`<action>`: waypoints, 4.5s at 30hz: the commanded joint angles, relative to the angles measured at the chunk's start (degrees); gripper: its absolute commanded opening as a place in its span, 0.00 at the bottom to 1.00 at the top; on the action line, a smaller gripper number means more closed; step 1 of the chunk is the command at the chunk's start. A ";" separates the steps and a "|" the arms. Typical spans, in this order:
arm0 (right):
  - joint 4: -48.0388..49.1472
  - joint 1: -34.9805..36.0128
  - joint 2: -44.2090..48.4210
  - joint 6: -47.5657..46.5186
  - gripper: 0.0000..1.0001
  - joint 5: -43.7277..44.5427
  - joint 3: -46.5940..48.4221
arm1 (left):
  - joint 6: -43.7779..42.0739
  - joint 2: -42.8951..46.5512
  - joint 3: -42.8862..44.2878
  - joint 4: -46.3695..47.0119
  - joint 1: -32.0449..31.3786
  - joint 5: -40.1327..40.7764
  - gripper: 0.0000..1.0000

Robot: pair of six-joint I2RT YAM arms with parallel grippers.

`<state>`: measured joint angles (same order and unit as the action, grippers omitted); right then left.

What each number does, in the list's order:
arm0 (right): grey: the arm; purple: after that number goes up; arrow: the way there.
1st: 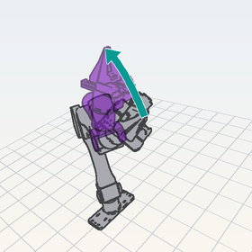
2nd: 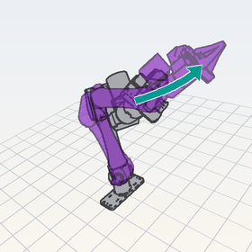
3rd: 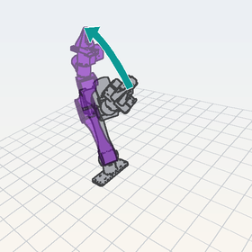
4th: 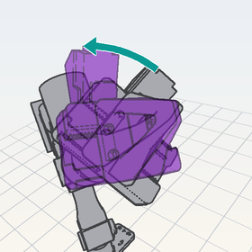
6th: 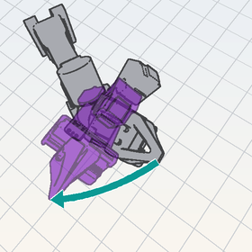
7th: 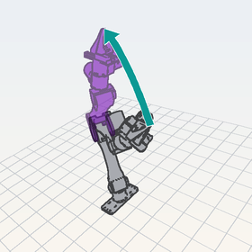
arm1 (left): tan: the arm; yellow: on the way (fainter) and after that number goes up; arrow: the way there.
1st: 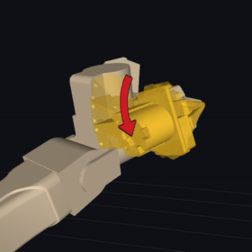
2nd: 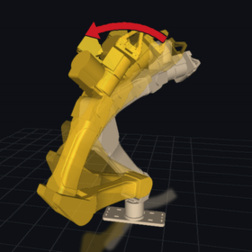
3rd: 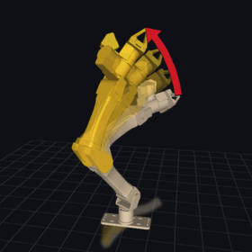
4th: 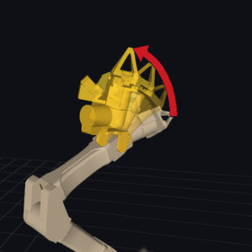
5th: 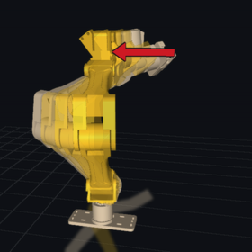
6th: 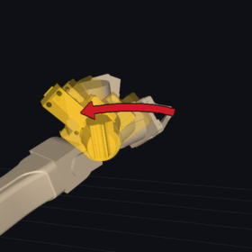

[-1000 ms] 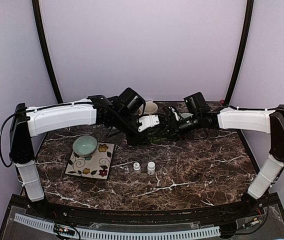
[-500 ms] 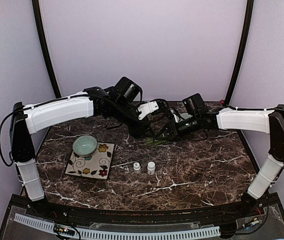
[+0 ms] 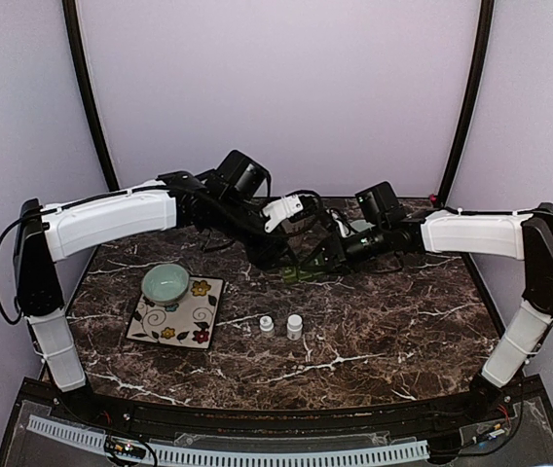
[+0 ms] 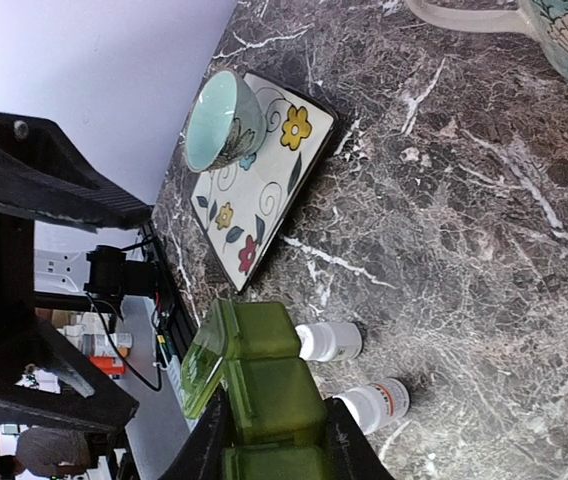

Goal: Sort the pills into containers
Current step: Open the lid of the pill container.

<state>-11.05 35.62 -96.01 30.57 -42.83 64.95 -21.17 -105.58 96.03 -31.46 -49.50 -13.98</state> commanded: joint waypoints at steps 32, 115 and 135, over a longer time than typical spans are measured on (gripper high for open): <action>13.61 -1.93 -0.58 15.75 0.00 -10.44 -0.42 | -2.28 12.82 -22.17 22.92 -1.57 4.11 0.67; 27.70 -1.58 8.88 22.25 0.00 -7.09 -14.76 | -0.08 1.66 -8.43 18.05 -0.60 9.60 0.63; 40.67 -3.55 11.83 27.93 0.00 -4.43 -25.76 | 12.63 -1.30 0.25 12.21 0.10 6.16 0.65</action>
<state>22.79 33.08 -85.56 56.34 -48.34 41.50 -11.64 -107.26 94.67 -17.34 -49.71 -6.68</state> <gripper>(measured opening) 0.246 0.645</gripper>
